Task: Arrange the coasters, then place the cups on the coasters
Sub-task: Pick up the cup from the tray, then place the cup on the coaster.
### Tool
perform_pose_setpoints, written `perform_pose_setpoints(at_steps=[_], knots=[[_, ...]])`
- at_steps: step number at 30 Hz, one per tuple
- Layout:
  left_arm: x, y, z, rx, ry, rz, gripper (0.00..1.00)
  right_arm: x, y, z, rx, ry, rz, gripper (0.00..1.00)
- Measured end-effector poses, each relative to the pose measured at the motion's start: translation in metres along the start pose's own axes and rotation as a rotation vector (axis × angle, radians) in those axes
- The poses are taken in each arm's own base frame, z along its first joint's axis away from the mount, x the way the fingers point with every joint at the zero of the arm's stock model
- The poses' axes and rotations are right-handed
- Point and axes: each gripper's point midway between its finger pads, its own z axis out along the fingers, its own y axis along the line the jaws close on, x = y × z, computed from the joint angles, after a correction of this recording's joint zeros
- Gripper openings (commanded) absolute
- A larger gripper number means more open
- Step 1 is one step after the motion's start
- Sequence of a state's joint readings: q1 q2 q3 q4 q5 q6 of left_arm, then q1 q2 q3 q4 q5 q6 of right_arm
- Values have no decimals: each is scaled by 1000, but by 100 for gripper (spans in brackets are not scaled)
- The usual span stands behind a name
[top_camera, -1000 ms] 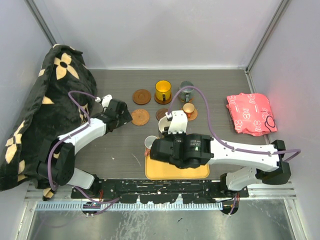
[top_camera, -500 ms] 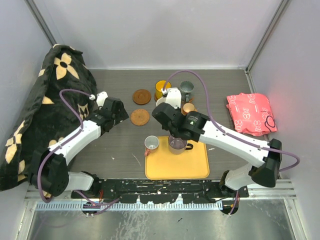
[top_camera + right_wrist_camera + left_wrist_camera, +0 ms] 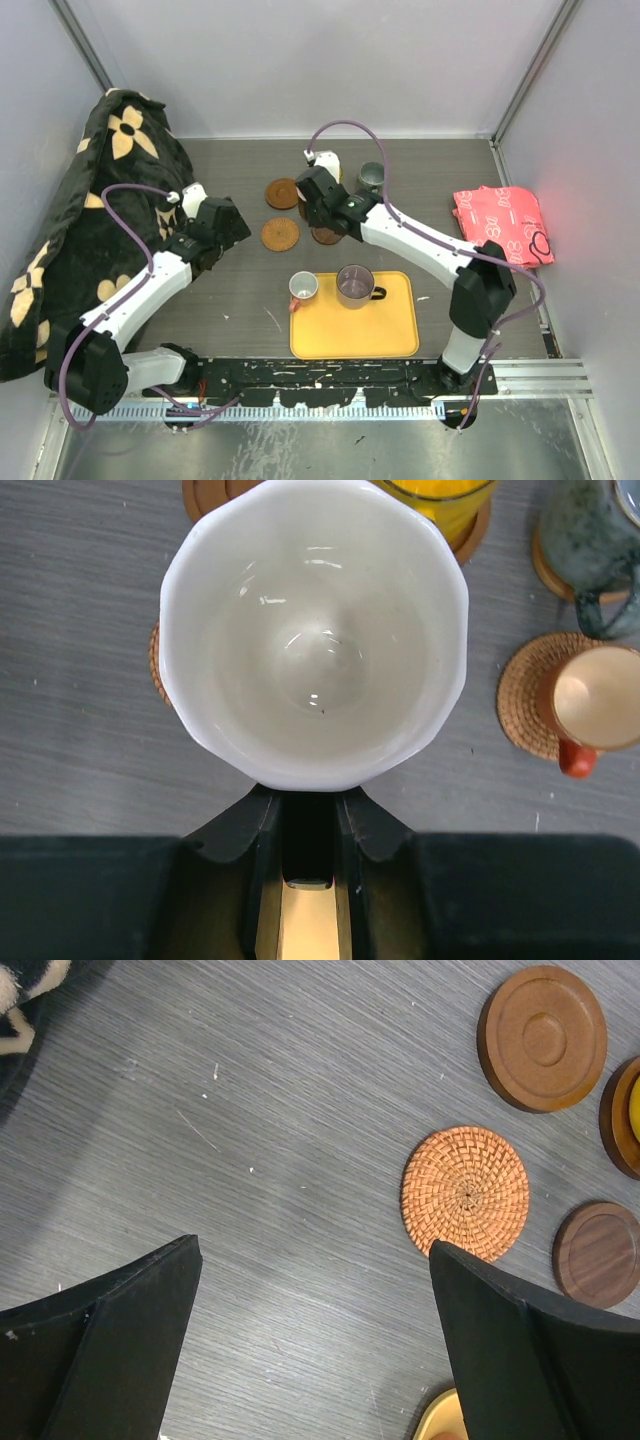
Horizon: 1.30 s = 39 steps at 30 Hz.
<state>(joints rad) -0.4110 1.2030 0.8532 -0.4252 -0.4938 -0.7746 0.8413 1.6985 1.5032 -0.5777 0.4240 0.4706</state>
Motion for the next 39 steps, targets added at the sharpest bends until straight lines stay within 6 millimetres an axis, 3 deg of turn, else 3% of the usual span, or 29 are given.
perform_pose_setpoints(at_steps=[9, 19, 39], knots=[[2, 2, 2, -14, 4, -10, 98, -17, 22, 55, -42, 19, -4, 0], [8, 10, 6, -47, 1, -8, 98, -38, 38, 100, -82, 21, 16, 1], [11, 16, 9, -74, -8, -47, 98, -43, 51, 142, -84, 28, 22, 1]])
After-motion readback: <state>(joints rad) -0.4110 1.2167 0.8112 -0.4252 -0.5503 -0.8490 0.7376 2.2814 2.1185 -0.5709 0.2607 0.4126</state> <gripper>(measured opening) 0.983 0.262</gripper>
